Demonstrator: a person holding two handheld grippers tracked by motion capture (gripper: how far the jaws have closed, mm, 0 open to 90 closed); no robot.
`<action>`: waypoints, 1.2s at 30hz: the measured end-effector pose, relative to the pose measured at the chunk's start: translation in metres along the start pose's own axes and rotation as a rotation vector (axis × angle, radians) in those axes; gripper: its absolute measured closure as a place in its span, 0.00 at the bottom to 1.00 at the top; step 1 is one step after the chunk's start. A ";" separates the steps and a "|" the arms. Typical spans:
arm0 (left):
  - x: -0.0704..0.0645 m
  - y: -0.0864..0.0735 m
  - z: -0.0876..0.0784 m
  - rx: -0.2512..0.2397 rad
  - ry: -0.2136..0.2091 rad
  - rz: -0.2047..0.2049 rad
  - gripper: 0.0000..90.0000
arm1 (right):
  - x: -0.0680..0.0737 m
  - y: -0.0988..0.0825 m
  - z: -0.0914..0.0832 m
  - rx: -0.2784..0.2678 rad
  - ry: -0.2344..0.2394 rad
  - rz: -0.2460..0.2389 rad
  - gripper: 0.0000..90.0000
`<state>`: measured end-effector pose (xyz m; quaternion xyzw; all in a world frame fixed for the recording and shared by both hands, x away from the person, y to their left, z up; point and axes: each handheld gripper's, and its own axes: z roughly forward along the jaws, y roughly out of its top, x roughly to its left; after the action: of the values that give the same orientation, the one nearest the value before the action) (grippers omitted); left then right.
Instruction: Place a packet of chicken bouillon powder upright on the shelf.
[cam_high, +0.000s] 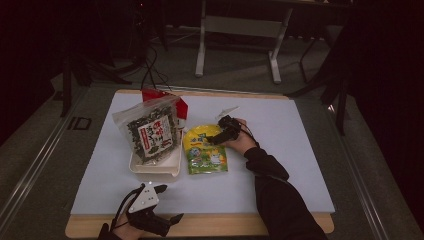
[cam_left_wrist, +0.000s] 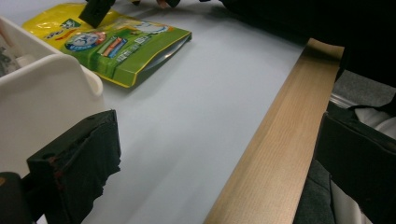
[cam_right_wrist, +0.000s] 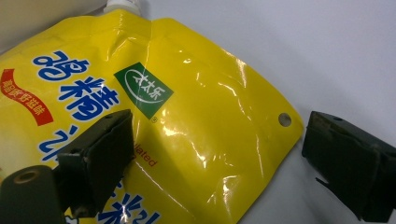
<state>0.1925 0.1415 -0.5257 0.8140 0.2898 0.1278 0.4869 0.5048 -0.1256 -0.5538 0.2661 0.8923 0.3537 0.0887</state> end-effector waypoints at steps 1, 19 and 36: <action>0.000 0.000 0.000 0.001 0.001 0.003 0.02 | 0.000 0.001 0.000 0.006 0.001 0.001 0.10; -0.002 0.000 0.002 0.011 0.004 0.015 0.02 | 0.008 0.002 -0.010 0.034 -0.044 0.015 0.51; -0.002 0.000 0.003 0.017 0.003 0.015 0.02 | 0.015 0.008 -0.013 0.075 -0.028 0.007 0.98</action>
<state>0.1922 0.1382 -0.5270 0.8200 0.2854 0.1301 0.4787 0.4909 -0.1197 -0.5385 0.2774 0.9027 0.3164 0.0897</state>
